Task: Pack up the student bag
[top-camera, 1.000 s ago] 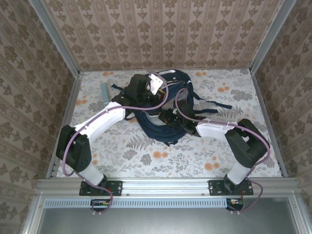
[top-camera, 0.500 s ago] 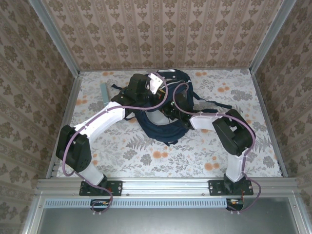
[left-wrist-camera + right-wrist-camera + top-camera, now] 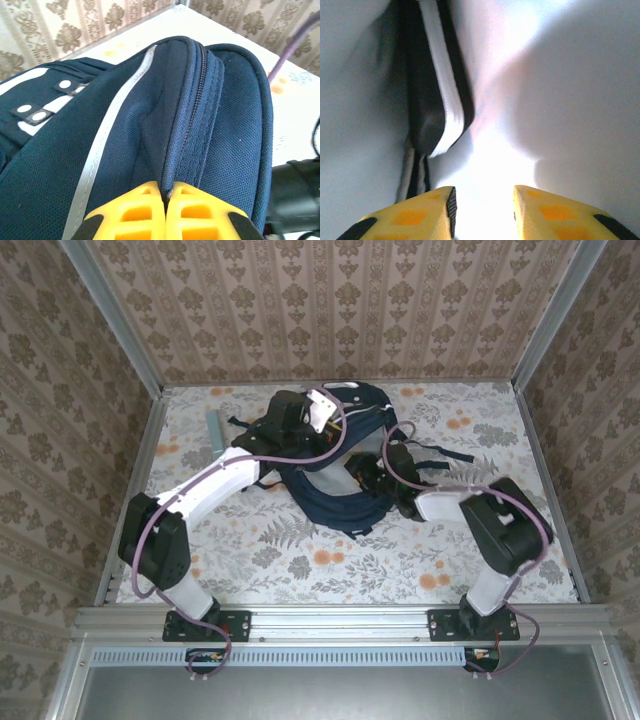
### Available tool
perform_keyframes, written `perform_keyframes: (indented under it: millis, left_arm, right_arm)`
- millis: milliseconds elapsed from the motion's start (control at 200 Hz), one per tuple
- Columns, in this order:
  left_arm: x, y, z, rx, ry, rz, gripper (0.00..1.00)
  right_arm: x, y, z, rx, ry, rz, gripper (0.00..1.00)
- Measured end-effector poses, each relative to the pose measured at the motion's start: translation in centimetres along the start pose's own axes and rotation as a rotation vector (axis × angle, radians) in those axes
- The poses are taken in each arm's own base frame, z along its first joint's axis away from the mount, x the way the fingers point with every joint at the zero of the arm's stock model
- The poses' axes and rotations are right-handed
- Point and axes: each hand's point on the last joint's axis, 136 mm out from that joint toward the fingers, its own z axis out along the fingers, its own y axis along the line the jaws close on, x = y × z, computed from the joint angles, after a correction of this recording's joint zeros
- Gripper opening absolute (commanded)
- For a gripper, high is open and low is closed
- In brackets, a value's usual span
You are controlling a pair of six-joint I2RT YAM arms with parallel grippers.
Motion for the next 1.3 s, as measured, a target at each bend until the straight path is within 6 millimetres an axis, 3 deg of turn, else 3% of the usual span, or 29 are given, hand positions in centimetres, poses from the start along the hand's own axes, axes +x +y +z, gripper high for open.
perform_keyframes:
  millis: [290,410,505,535,670,805,1020,1145,1300]
  left_arm:
    - [-0.8,-1.1,4.6,0.07,0.007,-0.019,0.0]
    - [-1.3,-1.9,7.4,0.096,0.009,-0.027,0.0]
    - [-1.6,-2.3,9.2,0.112,0.009,-0.05,0.2]
    - [-1.6,-2.4,9.5,0.113,0.008,-0.063,0.31]
    - [-2.4,-2.0,9.3,0.1,-0.006,-0.113,0.57]
    - [-3.0,0.4,6.8,0.025,-0.021,-0.186,0.72]
    - [-1.1,7.7,-2.9,-0.207,-0.07,-0.381,0.86]
    - [2.5,11.2,-8.0,-0.358,-0.084,-0.52,0.89]
    - [8.8,13.0,-12.0,-0.487,-0.054,-0.678,0.91]
  right_arm:
    - [-2.3,0.0,-10.6,0.142,-0.206,-0.087,0.57]
    - [-3.0,-0.7,-13.7,0.224,-0.274,-0.142,0.6]
    - [-3.1,-1.5,-14.9,0.309,-0.275,-0.186,0.61]
    - [-3.1,-1.6,-15.0,0.329,-0.27,-0.197,0.62]
    - [-3.0,-1.2,-14.9,0.401,-0.229,-0.259,0.64]
    - [-1.4,-0.1,-13.0,0.444,-0.154,-0.335,0.64]
    - [3.1,2.9,-7.5,0.495,-0.031,-0.459,0.61]
    - [5.8,4.9,-3.4,0.517,0.009,-0.476,0.59]
    - [8.5,5.2,0.1,0.571,0.018,-0.444,0.54]
